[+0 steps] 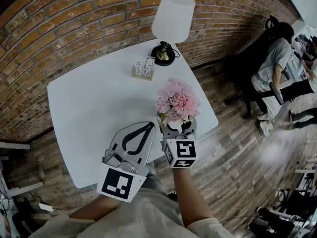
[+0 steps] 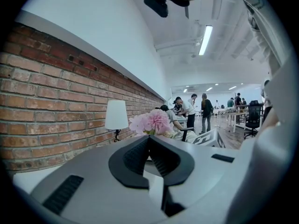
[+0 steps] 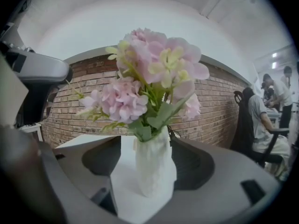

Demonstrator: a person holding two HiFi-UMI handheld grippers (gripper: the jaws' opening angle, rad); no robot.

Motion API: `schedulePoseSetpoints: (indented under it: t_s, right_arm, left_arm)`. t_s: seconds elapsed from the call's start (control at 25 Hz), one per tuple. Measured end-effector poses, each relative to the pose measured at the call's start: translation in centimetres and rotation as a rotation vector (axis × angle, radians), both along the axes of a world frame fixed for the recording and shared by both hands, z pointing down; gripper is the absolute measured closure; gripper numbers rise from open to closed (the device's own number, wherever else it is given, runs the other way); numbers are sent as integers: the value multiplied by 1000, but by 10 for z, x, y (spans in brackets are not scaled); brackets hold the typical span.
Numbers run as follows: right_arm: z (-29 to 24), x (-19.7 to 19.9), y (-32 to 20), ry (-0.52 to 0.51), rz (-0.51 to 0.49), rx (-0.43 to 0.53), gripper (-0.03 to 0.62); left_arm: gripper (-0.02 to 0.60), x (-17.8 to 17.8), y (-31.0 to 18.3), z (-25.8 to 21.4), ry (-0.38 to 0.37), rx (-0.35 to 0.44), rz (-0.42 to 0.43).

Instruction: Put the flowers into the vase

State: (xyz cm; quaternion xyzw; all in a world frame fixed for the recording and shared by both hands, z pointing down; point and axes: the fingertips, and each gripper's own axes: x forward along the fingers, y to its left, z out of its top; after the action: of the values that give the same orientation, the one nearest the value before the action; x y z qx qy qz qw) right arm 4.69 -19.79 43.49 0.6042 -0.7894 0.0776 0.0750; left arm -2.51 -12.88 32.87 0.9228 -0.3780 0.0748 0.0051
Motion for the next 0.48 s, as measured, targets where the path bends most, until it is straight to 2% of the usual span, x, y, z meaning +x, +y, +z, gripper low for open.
schedulePoseSetpoints:
  t_s: [0.28, 0.4, 0.48]
  right_arm:
    - [13, 5, 17, 5, 11, -43, 277]
    - [11, 6, 27, 12, 13, -38, 335]
    - [7, 6, 34, 26, 15, -17, 417]
  left_arm:
    - [572, 4, 6, -2, 4, 0, 7]
    - [572, 5, 8, -3, 5, 5, 13]
    - [572, 7, 9, -4, 8, 7, 16]
